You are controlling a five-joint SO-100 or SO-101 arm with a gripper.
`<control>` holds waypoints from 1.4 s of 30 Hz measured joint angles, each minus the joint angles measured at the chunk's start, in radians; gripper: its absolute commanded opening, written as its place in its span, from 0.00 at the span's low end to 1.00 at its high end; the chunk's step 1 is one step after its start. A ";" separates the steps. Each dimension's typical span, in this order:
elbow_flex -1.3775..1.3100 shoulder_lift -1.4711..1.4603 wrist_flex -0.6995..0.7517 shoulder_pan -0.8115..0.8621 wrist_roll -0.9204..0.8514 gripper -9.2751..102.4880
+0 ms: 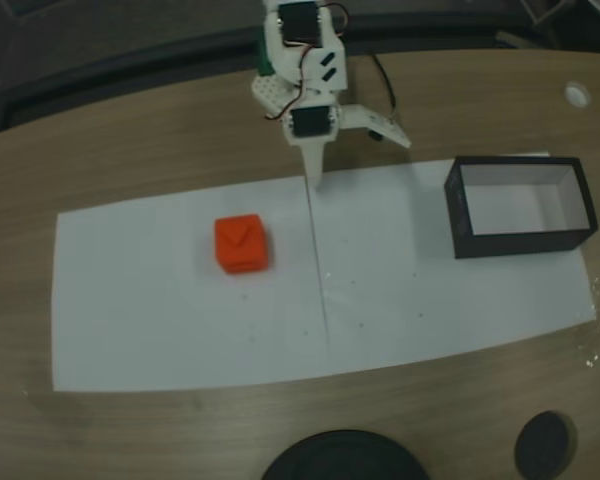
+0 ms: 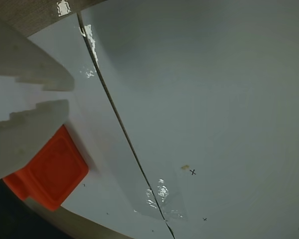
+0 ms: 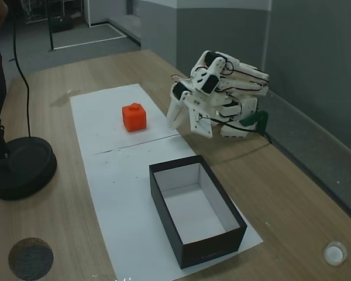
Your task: Grab a orange square and put it in the box.
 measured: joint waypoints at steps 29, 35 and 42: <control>-0.345 -0.235 -0.272 0.233 -0.121 0.44; -0.555 -0.634 -0.183 0.256 -0.121 0.45; -0.856 -1.129 -0.031 0.313 -0.121 0.45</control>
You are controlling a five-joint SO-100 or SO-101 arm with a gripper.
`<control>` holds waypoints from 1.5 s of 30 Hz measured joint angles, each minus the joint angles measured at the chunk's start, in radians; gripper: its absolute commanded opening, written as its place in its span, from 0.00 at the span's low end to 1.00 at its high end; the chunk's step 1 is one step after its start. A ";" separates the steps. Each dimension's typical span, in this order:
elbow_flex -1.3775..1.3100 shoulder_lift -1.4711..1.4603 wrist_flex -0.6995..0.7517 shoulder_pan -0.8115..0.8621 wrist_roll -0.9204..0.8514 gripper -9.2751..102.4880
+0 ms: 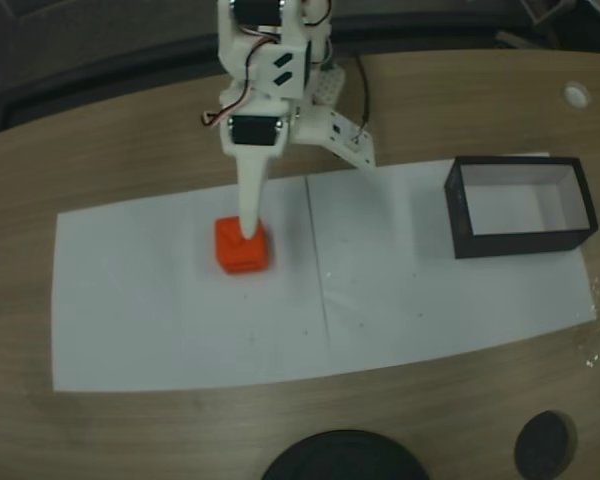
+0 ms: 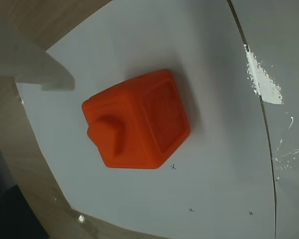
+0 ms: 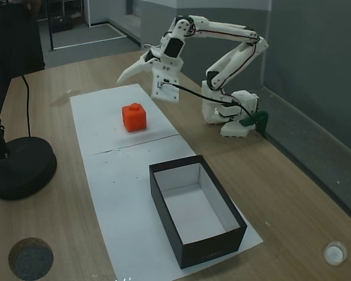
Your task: Grab a orange square and put it in the box.
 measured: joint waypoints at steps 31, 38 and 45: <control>-0.518 -0.790 0.161 -0.023 -0.031 0.20; -0.871 -0.531 0.422 -0.351 0.026 0.19; -1.144 -0.382 0.445 -0.799 0.138 0.19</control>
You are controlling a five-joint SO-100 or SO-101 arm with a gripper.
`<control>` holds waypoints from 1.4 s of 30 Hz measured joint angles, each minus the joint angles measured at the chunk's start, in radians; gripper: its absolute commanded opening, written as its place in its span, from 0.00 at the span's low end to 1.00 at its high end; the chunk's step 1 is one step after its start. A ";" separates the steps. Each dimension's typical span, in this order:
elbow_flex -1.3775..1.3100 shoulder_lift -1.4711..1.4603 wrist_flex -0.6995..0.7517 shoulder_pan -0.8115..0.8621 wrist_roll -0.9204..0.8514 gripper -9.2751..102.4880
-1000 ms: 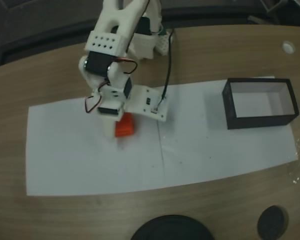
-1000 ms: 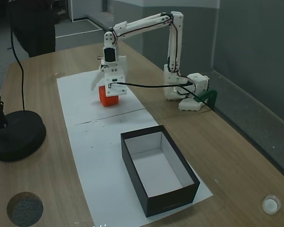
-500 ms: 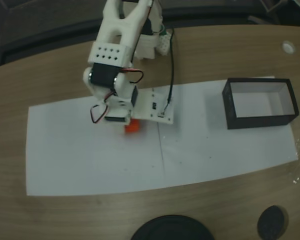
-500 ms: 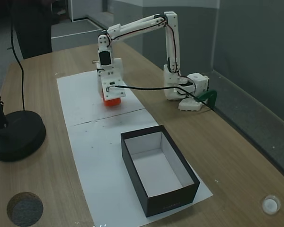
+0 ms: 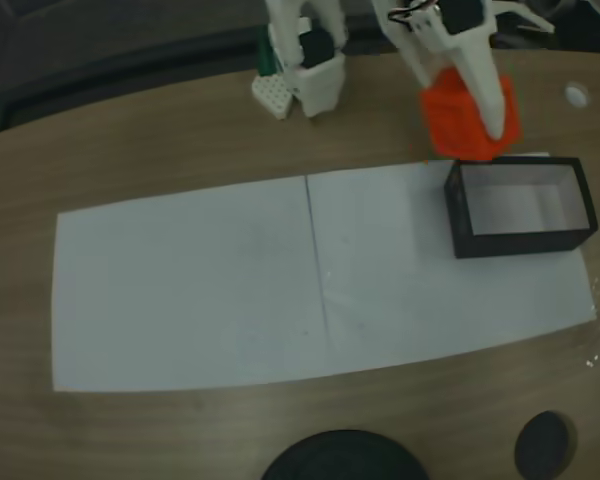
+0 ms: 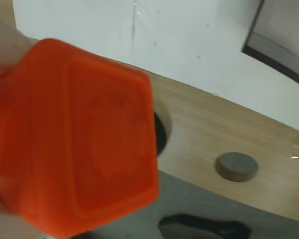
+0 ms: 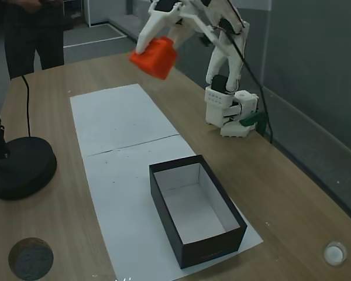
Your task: Grab a orange square and put it in the box.
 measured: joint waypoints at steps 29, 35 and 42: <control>-0.005 -0.630 -0.227 -0.383 0.054 0.20; -0.005 -0.730 -0.244 -0.385 0.091 0.36; -0.014 -0.742 -0.213 -0.344 0.135 0.45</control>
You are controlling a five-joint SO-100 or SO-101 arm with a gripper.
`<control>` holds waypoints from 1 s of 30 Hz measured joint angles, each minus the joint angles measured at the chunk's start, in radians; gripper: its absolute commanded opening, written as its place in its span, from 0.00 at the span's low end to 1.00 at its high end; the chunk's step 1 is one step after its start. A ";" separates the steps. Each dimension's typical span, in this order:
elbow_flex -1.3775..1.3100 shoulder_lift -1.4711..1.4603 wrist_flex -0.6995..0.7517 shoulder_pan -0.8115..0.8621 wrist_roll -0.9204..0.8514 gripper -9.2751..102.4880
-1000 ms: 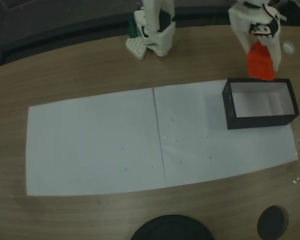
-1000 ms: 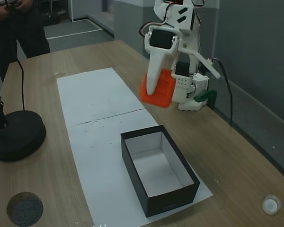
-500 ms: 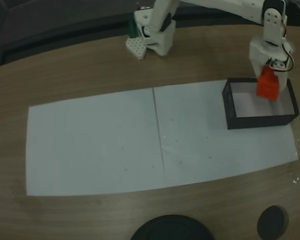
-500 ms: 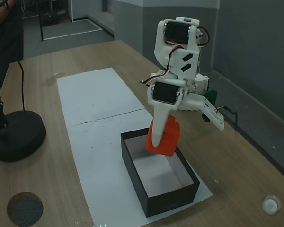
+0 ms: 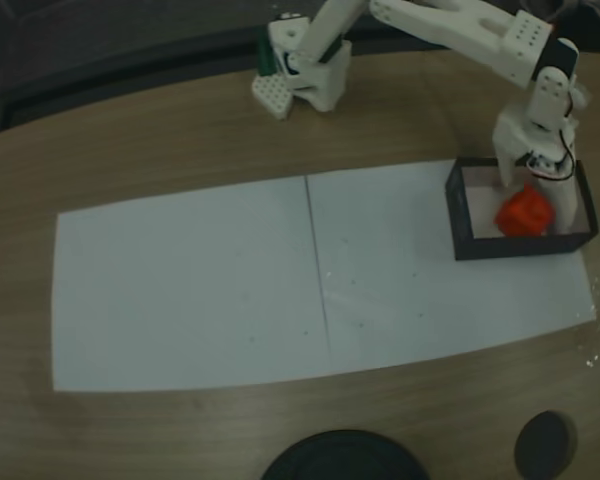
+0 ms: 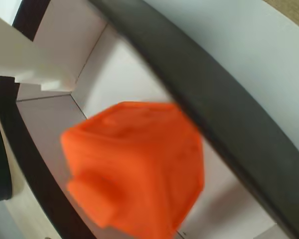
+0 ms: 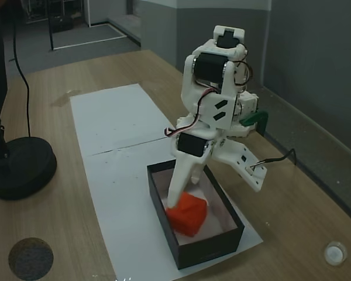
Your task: Grab a orange square and put it in the box.
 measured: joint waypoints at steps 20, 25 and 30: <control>-0.242 0.744 0.241 0.724 -0.176 0.09; -0.204 1.089 0.244 0.925 -0.196 0.09; -0.034 1.378 0.244 0.946 -0.195 0.09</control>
